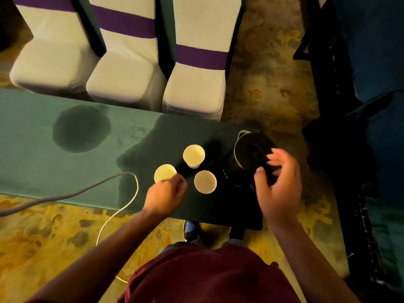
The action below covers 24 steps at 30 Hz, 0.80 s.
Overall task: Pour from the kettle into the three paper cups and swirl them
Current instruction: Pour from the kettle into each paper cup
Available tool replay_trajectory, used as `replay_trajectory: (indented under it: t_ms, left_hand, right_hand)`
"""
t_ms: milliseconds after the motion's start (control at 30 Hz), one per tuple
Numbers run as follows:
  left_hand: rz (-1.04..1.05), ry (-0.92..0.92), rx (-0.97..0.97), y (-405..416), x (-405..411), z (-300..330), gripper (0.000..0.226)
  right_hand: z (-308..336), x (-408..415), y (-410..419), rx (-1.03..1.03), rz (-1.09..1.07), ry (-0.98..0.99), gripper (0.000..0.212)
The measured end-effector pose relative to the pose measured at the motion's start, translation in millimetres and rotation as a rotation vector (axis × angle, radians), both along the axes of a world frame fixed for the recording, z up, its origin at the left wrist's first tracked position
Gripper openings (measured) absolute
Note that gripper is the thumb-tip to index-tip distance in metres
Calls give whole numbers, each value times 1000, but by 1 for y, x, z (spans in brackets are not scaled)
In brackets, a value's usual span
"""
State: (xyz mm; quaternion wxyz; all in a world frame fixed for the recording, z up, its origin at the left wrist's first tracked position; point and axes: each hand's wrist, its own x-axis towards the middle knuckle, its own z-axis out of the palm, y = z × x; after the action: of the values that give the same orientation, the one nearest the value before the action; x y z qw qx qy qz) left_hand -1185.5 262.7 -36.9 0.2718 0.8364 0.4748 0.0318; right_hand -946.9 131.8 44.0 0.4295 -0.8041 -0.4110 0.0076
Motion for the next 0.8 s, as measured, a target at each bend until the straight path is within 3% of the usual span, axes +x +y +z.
replay_trajectory:
  t_ms: [67, 167, 333, 400, 600, 700, 800]
  left_hand:
    - [92, -12, -156, -16, 13, -6, 27]
    - [169, -34, -295, -29, 27, -26, 52]
    - [246, -76, -416, -28, 41, -53, 68]
    - [319, -107, -472, -25, 46, -56, 64]
    - [438, -255, -607, -25, 53, -48, 41]
    - [455, -301, -621, -30, 53, -49, 41]
    - [495, -376, -617, -36, 54, -50, 47]
  right_hand:
    - [-8, 13, -11, -60, -135, 38, 55]
    - [-23, 15, -21, -194, -211, 253, 60]
    - [-35, 7, -25, -239, -196, 543, 42]
    - [-41, 12, -28, -232, -201, 622, 26]
    - [-52, 40, -34, -292, -61, 810, 49]
    - [-48, 47, -29, -334, -5, 900, 58]
    - [-42, 50, -24, -311, -7, 964, 53]
